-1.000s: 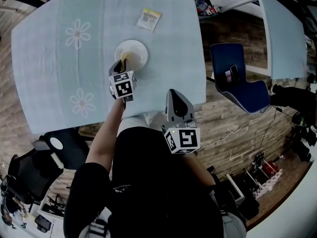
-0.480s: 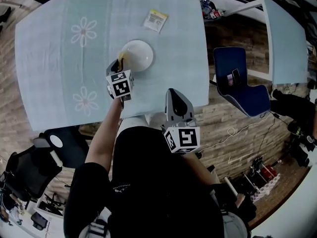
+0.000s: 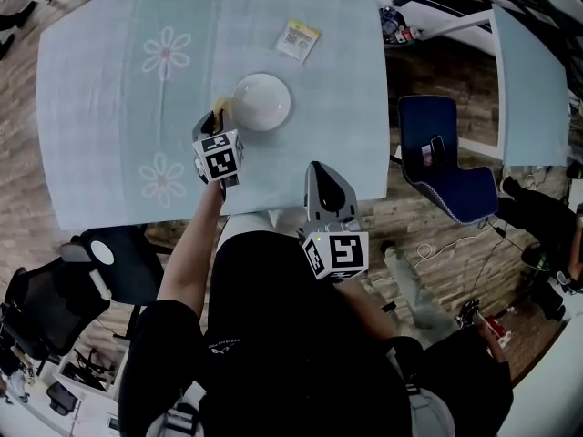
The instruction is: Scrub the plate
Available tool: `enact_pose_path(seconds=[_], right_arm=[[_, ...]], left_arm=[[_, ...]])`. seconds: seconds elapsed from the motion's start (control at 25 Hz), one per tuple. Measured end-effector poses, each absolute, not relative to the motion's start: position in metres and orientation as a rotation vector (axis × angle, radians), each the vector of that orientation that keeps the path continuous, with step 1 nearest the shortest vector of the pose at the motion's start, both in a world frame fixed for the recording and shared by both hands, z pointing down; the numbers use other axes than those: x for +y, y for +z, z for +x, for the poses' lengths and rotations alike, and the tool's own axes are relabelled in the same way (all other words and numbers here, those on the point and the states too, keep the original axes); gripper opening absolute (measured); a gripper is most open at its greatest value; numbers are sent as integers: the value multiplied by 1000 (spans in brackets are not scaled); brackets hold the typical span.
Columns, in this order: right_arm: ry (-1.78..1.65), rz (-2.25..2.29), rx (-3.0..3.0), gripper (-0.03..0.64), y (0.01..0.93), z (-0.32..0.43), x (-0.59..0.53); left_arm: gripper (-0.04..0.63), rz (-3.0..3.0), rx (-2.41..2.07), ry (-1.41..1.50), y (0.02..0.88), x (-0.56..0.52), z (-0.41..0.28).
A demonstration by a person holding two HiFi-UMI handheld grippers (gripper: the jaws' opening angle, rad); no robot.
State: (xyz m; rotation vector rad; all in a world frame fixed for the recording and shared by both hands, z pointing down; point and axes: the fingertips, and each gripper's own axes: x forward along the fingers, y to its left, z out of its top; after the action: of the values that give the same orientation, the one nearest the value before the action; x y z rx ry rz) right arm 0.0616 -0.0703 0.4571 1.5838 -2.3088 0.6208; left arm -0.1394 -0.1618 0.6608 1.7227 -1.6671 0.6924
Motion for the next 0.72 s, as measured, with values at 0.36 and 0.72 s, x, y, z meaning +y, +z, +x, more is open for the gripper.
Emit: enact_pose_path(seconds=[0.36, 0.72], right_arm=[[608, 1585, -2314, 9, 455, 66, -63], [608, 1666, -2263, 9, 452, 88, -56]], left_arm=[[69, 1736, -1631, 627, 652, -141, -119], [69, 1831, -1496, 631, 652, -141, -54]])
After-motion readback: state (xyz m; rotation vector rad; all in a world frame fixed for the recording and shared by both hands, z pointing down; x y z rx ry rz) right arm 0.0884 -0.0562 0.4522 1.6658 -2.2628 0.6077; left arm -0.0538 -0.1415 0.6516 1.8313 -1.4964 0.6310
